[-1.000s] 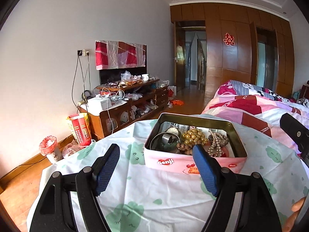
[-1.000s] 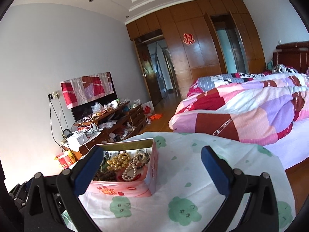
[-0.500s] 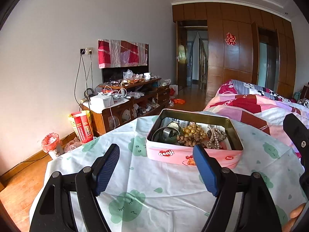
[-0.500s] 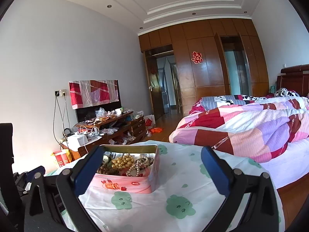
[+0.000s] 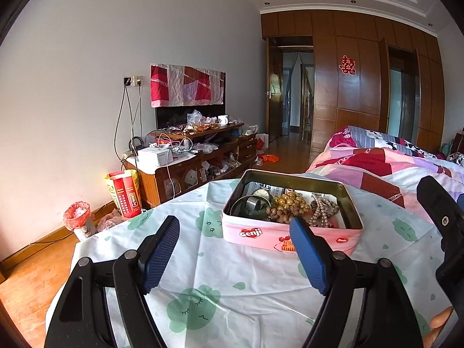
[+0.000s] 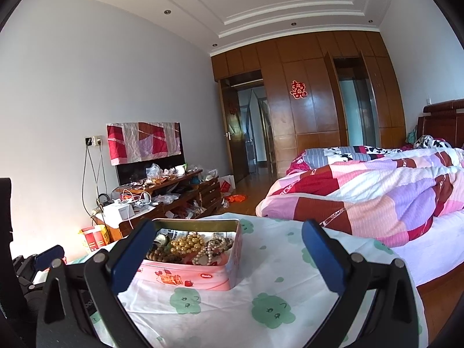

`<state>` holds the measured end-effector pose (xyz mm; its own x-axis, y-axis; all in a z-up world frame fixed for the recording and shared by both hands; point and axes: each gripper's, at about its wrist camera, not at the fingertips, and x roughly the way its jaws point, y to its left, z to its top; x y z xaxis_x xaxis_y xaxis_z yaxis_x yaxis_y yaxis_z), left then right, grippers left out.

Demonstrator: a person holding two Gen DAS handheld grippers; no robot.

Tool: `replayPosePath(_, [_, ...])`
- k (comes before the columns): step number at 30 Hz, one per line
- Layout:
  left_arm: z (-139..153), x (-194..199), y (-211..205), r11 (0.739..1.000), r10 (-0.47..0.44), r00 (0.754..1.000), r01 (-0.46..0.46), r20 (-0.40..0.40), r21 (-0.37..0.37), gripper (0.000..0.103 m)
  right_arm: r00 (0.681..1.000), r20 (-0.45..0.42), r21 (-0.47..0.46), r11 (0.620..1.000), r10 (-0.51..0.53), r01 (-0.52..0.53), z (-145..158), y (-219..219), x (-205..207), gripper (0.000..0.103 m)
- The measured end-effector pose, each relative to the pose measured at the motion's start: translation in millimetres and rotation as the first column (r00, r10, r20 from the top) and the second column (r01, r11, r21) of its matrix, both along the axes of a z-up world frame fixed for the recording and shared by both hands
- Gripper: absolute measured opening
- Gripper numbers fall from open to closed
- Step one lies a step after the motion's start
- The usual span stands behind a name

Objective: Organize jewelry

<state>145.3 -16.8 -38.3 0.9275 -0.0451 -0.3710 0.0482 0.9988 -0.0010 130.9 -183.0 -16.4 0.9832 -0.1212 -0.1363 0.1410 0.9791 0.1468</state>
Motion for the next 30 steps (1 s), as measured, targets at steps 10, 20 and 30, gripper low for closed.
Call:
replayPosePath(10, [0.4, -1.1, 0.4, 1.0, 0.0, 1.0, 0.0, 0.001, -0.001, 0.079, 1.0, -0.003, 0.0, 1.0, -0.005, 0.005, 1.2, -1.0, -0.9, 0.103])
replayPosePath(20, [0.5, -1.9, 0.8, 1.0, 0.001, 1.0, -0.001, 0.002, -0.002, 0.079, 1.0, -0.003, -0.001, 1.0, -0.005, 0.005, 1.6, -0.9, -0.9, 0.103])
replayPosePath(30, [0.5, -2.7, 0.9, 1.0, 0.0, 1.0, 0.0, 0.0, -0.005, 0.079, 1.0, -0.004, -0.002, 1.0, -0.005, 0.005, 1.5, -0.6, -0.7, 0.103])
